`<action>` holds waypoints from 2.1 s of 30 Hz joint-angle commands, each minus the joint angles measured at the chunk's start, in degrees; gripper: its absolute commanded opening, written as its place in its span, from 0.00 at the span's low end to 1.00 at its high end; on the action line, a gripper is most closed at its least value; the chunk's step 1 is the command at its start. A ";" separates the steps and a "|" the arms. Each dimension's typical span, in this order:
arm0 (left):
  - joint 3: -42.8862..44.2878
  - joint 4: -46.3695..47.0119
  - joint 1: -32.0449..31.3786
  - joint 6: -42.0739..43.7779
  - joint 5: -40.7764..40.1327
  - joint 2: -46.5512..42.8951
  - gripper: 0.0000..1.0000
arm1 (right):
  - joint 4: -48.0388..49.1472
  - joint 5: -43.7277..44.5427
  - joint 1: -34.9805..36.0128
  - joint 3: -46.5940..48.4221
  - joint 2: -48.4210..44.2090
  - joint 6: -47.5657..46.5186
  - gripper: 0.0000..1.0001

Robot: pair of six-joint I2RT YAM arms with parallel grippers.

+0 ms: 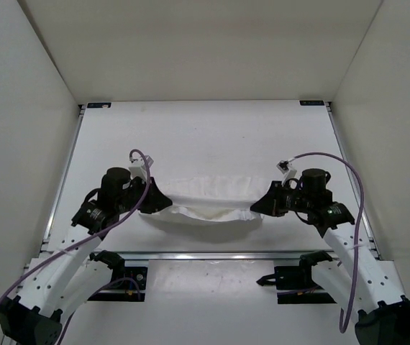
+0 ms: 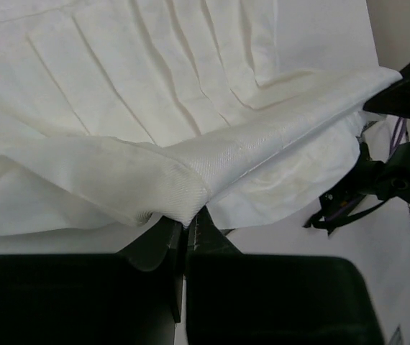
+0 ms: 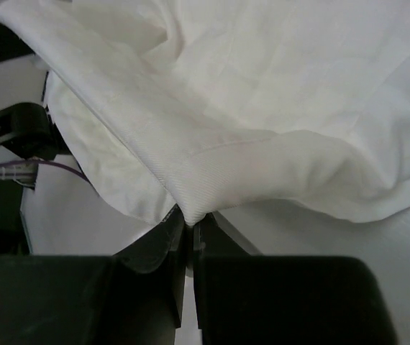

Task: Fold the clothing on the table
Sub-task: Flatten the skirt out, then fold the skirt

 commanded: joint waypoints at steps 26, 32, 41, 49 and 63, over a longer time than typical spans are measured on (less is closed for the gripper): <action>74.99 -4.76 9.80 11.69 -14.58 56.87 0.00 | 1.09 4.27 -14.94 68.68 47.22 -11.89 0.00; 65.46 -1.24 11.11 12.48 -18.11 47.23 0.00 | 1.09 8.85 -14.85 60.40 41.09 -15.94 0.00; 16.46 -1.94 2.59 6.54 -17.43 24.10 0.00 | -0.49 8.85 -9.16 17.42 19.37 -12.26 0.00; -4.17 -15.89 0.30 -2.99 -8.90 5.12 0.00 | -1.98 7.09 2.90 -3.27 1.27 3.05 0.00; 7.85 -7.31 3.46 2.11 -4.67 18.80 0.00 | 3.36 1.91 -4.82 -1.44 7.84 2.44 0.00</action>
